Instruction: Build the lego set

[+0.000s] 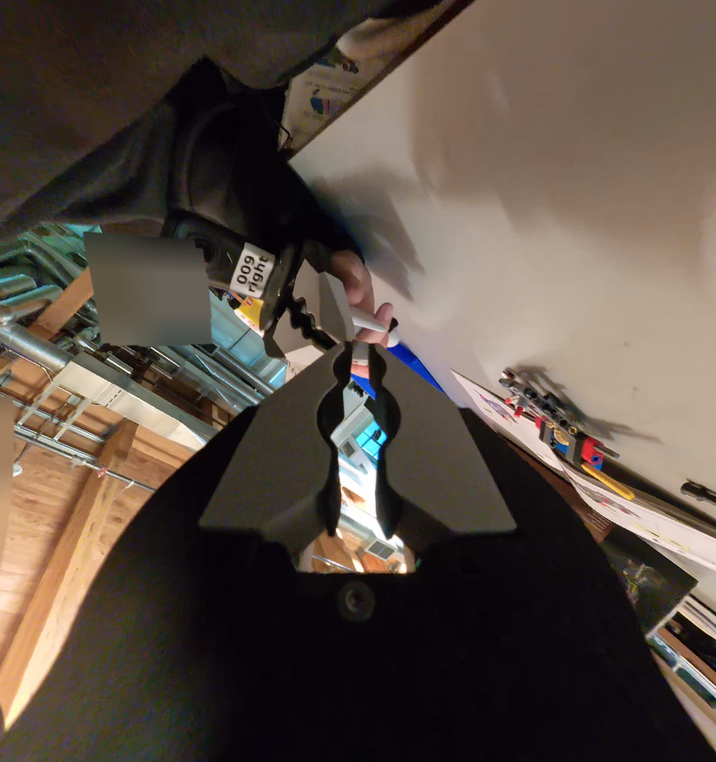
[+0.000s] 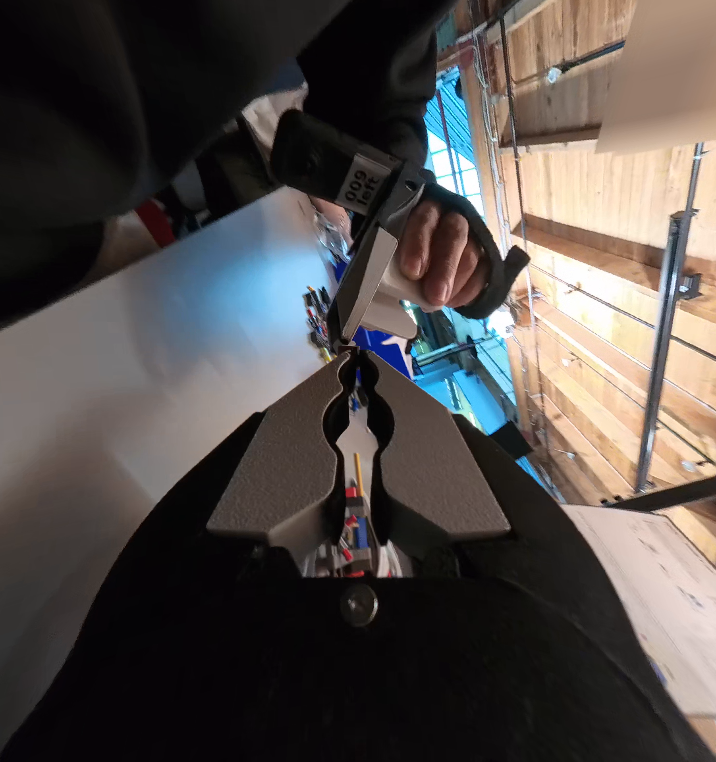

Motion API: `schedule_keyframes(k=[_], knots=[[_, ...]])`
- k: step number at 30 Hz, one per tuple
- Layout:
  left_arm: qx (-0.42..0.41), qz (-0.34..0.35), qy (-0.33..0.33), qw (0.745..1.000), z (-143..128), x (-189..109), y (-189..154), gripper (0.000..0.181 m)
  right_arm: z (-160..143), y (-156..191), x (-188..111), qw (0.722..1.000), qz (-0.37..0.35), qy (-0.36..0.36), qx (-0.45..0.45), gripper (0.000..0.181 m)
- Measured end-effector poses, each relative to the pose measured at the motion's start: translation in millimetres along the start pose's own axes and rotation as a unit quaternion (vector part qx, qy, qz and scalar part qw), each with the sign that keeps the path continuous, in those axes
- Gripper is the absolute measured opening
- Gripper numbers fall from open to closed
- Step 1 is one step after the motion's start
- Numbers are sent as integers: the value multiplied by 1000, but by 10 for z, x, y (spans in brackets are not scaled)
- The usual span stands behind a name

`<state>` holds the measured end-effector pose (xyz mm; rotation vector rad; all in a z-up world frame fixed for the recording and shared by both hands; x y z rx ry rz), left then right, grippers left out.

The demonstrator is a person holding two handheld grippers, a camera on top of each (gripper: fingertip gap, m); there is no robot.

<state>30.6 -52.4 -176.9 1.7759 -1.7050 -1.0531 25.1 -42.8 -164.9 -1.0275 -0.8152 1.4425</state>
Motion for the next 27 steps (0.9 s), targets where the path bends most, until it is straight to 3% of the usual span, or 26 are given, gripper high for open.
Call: schedule_keyframes(k=[12, 18, 23, 27], knots=[[8, 16, -103, 995, 308, -33, 89, 5, 242, 220, 118, 992, 84, -91, 41, 0], [-80, 47, -84, 992, 222, -66, 153, 5, 263, 112, 114, 976, 104, -133, 139, 0], [-206, 95, -23, 974, -45, -103, 269, 7, 220, -163, 58, 927, 104, -199, 299, 0], [-280, 138, 21, 950, -238, -129, 352, 5, 174, -346, 27, 826, 142, -285, 465, 0]])
Point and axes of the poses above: each gripper's, where its closed fingertips meet, x out along the fingers, z out of its top, y = z × x across the jaws, the point moved 1 cm from there along -x, back along the fingers, and after that the axes turned 13 degrees about z, right-handed, at the moved point
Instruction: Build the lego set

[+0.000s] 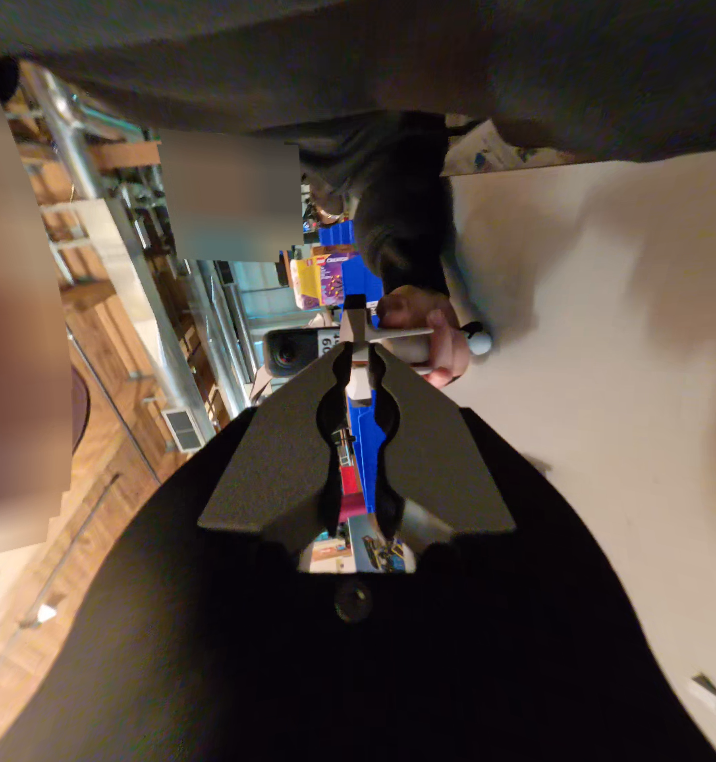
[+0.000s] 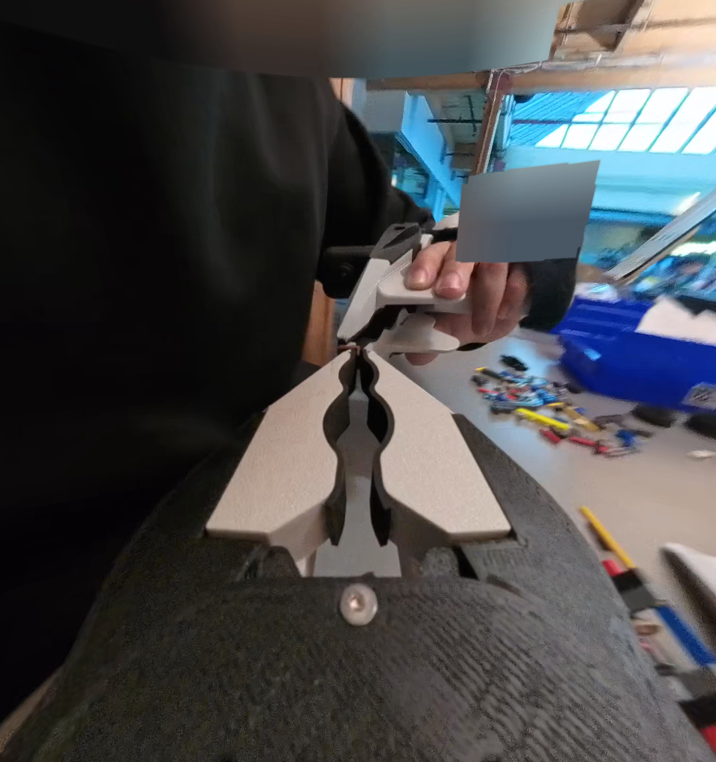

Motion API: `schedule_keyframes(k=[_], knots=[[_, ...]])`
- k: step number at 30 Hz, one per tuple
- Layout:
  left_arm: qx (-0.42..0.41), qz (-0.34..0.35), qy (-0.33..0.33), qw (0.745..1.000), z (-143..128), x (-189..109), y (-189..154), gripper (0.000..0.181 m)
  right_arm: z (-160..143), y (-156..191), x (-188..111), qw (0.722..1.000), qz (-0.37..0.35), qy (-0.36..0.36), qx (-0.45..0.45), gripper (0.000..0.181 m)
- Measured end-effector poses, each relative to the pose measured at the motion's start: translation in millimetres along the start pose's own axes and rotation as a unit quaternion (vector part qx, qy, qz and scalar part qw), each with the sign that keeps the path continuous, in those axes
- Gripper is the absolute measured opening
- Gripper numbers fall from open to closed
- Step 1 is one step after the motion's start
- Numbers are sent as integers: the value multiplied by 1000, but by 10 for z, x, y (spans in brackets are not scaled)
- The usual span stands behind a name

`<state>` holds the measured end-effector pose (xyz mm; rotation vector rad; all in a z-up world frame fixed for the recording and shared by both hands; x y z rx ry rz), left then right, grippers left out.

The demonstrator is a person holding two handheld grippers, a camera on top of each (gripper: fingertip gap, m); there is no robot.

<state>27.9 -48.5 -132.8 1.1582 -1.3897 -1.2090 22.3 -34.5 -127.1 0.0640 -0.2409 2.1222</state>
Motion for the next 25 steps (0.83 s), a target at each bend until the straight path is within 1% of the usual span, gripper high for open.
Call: schedule_keyframes(k=[2, 3, 6, 9, 12, 14, 15, 16, 18, 20, 23, 25], knots=[[-27, 20, 12, 999, -48, 9, 63, 5, 57, -31, -27, 998, 11, -40, 48, 0], [-43, 25, 14, 999, -52, 13, 75, 6, 56, -30, -25, 995, 27, -49, 85, 0], [-117, 57, 32, 991, -92, 26, 127, 6, 103, -44, -48, 979, 53, -100, 172, 0], [-186, 84, 74, 976, -205, 19, 171, 5, 150, -124, -114, 960, 44, -149, 234, 0], [-268, 103, 112, 951, -325, 6, 193, 6, 177, -215, -183, 934, 36, -198, 294, 0], [-326, 93, 125, 932, -376, -7, 148, 6, 133, -247, -215, 921, 33, -205, 331, 0], [-352, 86, 136, 922, -413, -17, 115, 6, 107, -279, -242, 909, 28, -210, 359, 0], [-383, 79, 144, 909, -448, -31, 84, 6, 77, -301, -260, 900, 22, -214, 379, 0], [-447, 68, 151, 879, -512, -58, 48, 6, 37, -355, -299, 871, 17, -237, 430, 0], [-496, 67, 148, 853, -543, -64, 52, 6, 48, -378, -315, 852, 24, -259, 453, 0], [-534, 79, 134, 831, -553, -41, 91, 6, 96, -376, -330, 825, 45, -293, 481, 0], [-566, 96, 118, 810, -573, -16, 135, 6, 143, -379, -346, 802, 62, -328, 495, 0]])
Point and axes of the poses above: each gripper's, where its closed fingertips meet, x out along the fingers, z out of its top, y = z × x across the jaws, the point moved 1 cm from there along -x, back along the fingers, and after that the axes turned 13 degrees about z, right-handed, at the moved point
